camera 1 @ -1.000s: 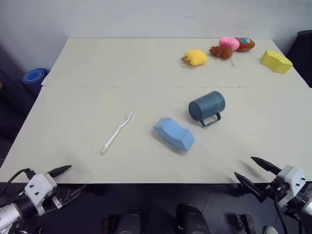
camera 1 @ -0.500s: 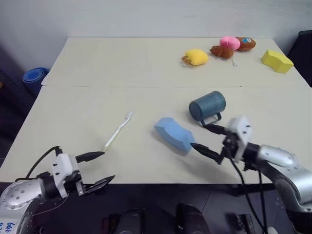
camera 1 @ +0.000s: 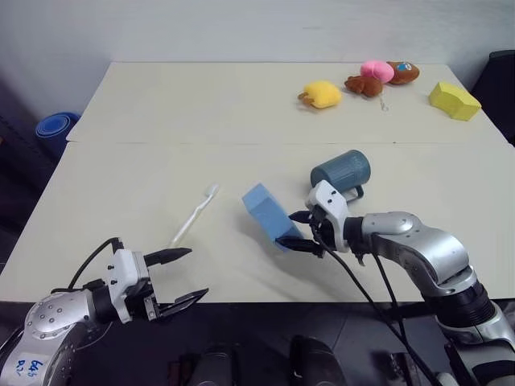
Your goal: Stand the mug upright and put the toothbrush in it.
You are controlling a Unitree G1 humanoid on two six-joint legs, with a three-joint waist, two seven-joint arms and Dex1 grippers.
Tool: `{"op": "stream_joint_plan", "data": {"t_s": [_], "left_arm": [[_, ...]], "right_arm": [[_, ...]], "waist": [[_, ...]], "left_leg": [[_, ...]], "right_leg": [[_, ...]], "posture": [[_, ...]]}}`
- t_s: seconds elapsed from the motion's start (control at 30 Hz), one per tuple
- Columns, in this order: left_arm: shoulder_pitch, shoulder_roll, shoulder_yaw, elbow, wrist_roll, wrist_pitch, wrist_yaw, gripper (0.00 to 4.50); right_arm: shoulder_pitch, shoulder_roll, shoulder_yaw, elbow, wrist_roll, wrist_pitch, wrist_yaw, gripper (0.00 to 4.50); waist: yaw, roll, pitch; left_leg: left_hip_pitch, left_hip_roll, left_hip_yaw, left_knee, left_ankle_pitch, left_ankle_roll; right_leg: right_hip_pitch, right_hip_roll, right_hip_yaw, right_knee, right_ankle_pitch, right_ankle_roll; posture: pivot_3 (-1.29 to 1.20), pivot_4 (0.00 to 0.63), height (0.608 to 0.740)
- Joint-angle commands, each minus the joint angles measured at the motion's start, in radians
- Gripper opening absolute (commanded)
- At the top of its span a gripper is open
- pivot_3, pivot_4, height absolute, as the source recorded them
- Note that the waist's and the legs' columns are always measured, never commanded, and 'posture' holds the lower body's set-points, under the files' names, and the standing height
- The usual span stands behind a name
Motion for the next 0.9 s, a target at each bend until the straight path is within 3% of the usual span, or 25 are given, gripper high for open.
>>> {"op": "stream_joint_plan", "data": {"t_s": [0.03, 0.17, 0.33, 0.43, 0.5, 0.6, 0.7, 0.9], "left_arm": [[-0.014, -0.013, -0.005, 0.013, 0.012, -0.019, 0.006, 4.5], [-0.021, -0.022, -0.011, 0.024, 0.023, -0.026, 0.004, 4.5], [-0.034, -0.027, -0.006, 0.03, 0.004, -0.017, 0.0, 4.5], [-0.079, -0.032, -0.013, 0.006, -0.065, 0.038, 0.0, 4.5], [-0.11, -0.04, -0.018, -0.001, -0.086, 0.06, 0.009, 4.5], [-0.148, -0.056, -0.03, -0.002, -0.092, 0.074, 0.03, 4.5], [-0.162, -0.065, -0.039, -0.004, -0.089, 0.079, 0.034, 4.5], [-0.173, -0.072, -0.052, -0.001, -0.081, 0.08, 0.032, 4.5]], "right_arm": [[0.031, 0.038, -0.013, 0.022, -0.01, -0.011, -0.016, 2.53], [0.05, 0.055, -0.049, 0.01, 0.008, -0.021, -0.003, 1.97], [0.048, 0.071, -0.292, -0.047, 0.216, -0.086, 0.095, 1.82], [-0.064, -0.029, -0.535, 0.117, 0.285, -0.087, 0.071, 1.82], [-0.122, -0.117, -0.594, 0.269, 0.223, -0.132, 0.058, 1.82], [-0.178, -0.26, -0.583, 0.575, 0.057, -0.238, 0.02, 1.82], [-0.206, -0.367, -0.478, 0.914, -0.155, -0.409, -0.013, 1.82], [-0.309, -0.397, -0.397, 1.349, -0.348, -0.629, -0.111, 1.82]], "waist": [[0.0, 0.0, 0.0], [-0.003, 0.0, 0.0], [0.002, 0.0, 0.0], [0.005, 0.001, 0.002], [0.012, 0.002, 0.003], [0.02, 0.001, 0.002], [0.02, 0.001, 0.002], [-0.012, 0.01, 0.006]], "left_leg": [[0.0, 0.0, 0.0, 0.0, 0.0, 0.0], [0.0, 0.001, 0.0, 0.0, 0.0, -0.001], [-0.001, 0.001, 0.0, 0.0, 0.0, -0.001], [-0.002, 0.001, 0.0, 0.001, -0.001, -0.001], [-0.004, 0.001, 0.0, 0.004, -0.001, 0.0], [-0.003, 0.001, 0.0, 0.006, -0.002, 0.001], [-0.003, 0.001, 0.001, 0.005, -0.002, 0.001], [-0.003, 0.002, 0.006, 0.005, -0.002, 0.001]], "right_leg": [[0.0, 0.0, 0.0, 0.0, 0.0, 0.0], [0.0, 0.002, 0.0, 0.0, 0.0, 0.0], [-0.001, 0.002, 0.0, 0.0, 0.0, 0.0], [-0.001, 0.002, 0.001, 0.0, 0.0, 0.0], [-0.001, 0.002, 0.002, -0.001, 0.0, 0.0], [0.0, 0.002, 0.002, -0.001, 0.0, 0.0], [0.0, 0.003, 0.002, -0.001, 0.0, 0.0], [-0.001, 0.003, 0.003, -0.002, 0.0, 0.0]], "posture": [[0.0, 0.15, 0.74], [0.0, 0.15, 0.74], [0.0, 0.15, 0.74], [0.0, 0.15, 0.74], [0.0, 0.15, 0.74], [0.0, 0.15, 0.74], [0.0, 0.15, 0.74], [0.0, 0.15, 0.74]]}}
